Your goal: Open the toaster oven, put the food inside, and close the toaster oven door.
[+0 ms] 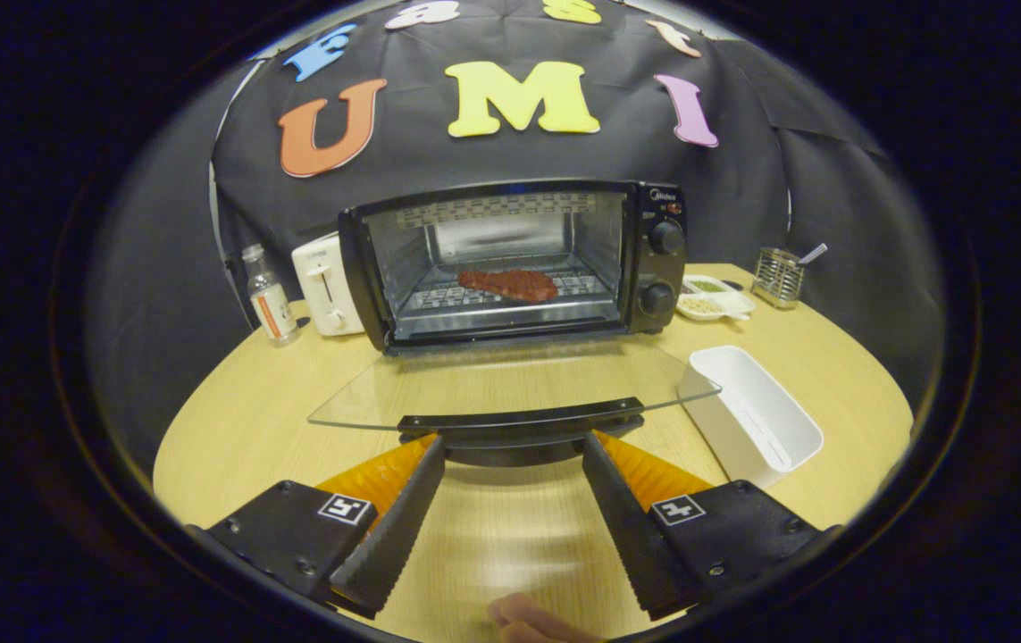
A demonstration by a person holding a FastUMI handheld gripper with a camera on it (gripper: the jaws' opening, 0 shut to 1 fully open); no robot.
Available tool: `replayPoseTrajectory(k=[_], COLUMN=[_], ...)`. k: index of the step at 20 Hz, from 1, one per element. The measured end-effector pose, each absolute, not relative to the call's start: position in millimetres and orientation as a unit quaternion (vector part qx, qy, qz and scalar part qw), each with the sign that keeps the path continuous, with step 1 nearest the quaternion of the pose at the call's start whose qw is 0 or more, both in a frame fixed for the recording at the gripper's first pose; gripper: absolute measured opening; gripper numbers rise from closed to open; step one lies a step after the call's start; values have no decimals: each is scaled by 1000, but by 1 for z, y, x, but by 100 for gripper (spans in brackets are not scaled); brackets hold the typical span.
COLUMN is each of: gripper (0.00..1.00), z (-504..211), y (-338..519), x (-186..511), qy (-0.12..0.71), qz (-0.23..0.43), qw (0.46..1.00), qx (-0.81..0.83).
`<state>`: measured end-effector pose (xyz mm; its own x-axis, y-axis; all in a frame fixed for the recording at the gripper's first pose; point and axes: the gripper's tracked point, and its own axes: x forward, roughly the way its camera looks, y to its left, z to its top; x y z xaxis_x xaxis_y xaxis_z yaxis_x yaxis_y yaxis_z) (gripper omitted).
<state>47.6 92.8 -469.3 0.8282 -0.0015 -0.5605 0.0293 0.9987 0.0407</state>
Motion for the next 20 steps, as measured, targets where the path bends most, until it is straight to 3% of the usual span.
replayPoseTrajectory(k=[20], gripper=[100], z=[-349], y=[82], x=[170], qy=[190], qz=[-12], qw=[982], qx=[-9])
